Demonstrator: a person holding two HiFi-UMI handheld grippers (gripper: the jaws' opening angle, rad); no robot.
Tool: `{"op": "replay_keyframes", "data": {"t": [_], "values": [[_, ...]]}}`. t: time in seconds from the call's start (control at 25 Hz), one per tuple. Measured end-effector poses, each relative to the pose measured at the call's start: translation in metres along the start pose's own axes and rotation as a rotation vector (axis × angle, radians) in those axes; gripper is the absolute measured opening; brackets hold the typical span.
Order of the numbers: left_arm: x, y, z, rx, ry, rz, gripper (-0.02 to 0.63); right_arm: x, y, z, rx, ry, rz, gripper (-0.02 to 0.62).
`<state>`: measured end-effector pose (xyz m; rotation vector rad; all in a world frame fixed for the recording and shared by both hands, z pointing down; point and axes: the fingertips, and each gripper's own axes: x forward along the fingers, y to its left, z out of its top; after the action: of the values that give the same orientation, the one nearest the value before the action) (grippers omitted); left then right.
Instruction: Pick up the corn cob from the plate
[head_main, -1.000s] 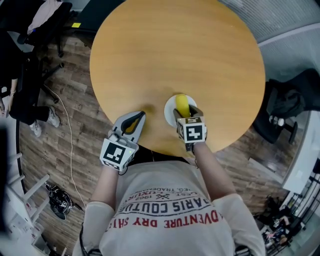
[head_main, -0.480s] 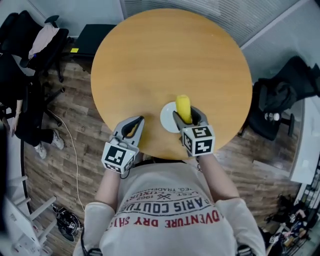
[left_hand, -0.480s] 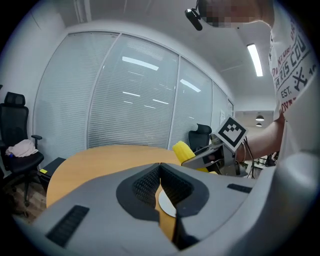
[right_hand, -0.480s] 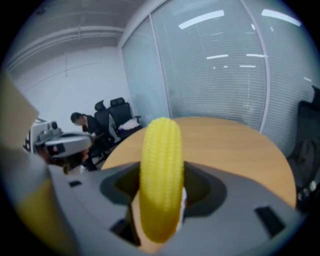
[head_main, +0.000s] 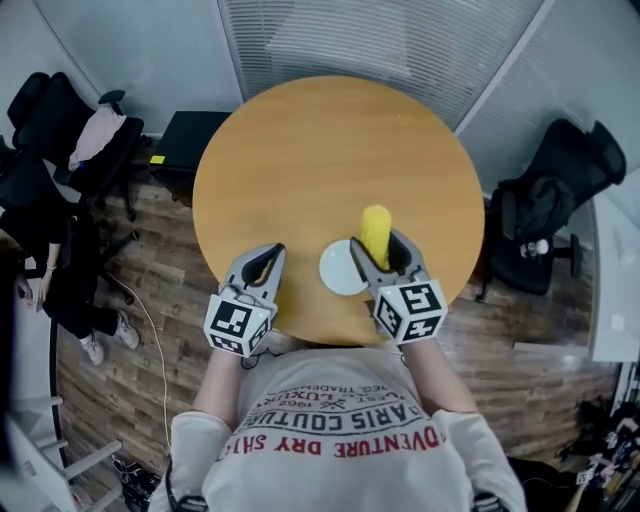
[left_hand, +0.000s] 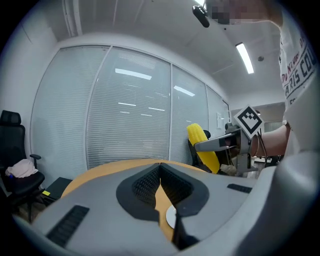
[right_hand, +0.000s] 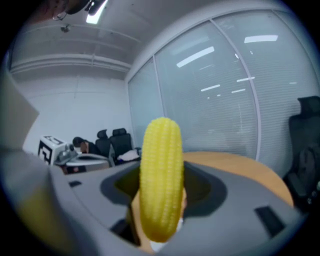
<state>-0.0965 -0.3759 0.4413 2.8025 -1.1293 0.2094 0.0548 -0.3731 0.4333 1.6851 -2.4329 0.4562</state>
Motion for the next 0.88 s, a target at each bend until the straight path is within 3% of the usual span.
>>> {"op": "replay_keyframes", "data": {"t": [0.36, 0.88], "values": [[0.007, -0.011, 0.045, 0.061, -0.056, -0.021, 0.035, -0.023, 0.005, 0.049, -0.027, -0.147, 0.013, 0.268], [0.003, -0.008, 0.06, 0.059, -0.076, 0.008, 0.035, -0.028, 0.014, 0.052, -0.035, -0.148, 0.041, 0.268]]}}
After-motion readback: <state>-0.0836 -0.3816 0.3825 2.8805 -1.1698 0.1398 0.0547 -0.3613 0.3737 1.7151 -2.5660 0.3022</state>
